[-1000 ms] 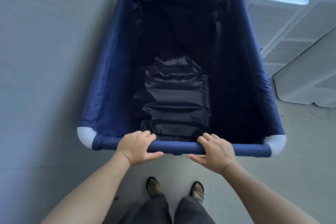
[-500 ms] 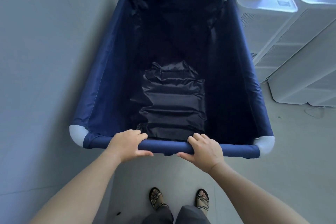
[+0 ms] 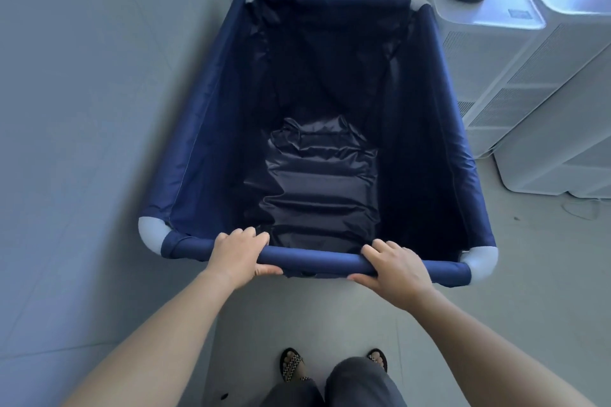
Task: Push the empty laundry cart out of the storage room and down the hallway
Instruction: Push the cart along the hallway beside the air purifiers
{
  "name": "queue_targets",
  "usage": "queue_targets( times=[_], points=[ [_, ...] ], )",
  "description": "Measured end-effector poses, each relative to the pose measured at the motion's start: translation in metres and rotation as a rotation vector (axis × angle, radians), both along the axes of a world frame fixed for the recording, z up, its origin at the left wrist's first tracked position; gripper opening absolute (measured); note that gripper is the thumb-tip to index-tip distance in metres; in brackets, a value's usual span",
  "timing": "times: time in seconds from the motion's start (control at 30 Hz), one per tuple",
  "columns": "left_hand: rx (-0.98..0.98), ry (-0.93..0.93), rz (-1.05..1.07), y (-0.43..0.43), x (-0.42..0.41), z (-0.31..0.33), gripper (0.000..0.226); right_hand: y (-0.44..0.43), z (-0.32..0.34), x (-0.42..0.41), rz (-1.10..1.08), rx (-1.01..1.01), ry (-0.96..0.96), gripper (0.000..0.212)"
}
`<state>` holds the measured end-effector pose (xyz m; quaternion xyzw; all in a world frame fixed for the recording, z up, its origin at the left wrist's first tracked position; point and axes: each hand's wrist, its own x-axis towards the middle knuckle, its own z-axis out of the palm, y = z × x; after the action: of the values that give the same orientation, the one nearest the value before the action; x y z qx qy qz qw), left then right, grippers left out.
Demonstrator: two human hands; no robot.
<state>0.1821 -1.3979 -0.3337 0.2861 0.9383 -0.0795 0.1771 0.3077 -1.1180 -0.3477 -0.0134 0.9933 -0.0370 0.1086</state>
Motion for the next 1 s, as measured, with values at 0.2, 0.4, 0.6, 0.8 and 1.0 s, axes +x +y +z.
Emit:
queue_targets(
  times=[0.2,0.4,0.6,0.8,1.0],
  points=[
    [0.043,-0.006,0.013,0.024,0.006,0.0,0.058,0.029,0.004,-0.003,0.03,-0.017,-0.047,0.057],
    [0.058,0.025,0.026,0.035,0.0,0.001,0.056,0.044,0.005,-0.017,0.058,-0.03,-0.055,0.056],
    [0.22,0.03,0.107,0.036,-0.009,0.001,0.047,0.05,0.002,-0.039,0.068,-0.048,-0.056,0.053],
    [0.221,0.097,0.186,0.048,-0.015,0.001,0.05,0.058,0.008,-0.067,0.086,-0.097,-0.057,0.052],
    [0.076,0.025,0.216,0.068,-0.038,0.007,0.055,0.073,0.013,-0.087,0.11,-0.14,-0.101,0.052]
  ],
)
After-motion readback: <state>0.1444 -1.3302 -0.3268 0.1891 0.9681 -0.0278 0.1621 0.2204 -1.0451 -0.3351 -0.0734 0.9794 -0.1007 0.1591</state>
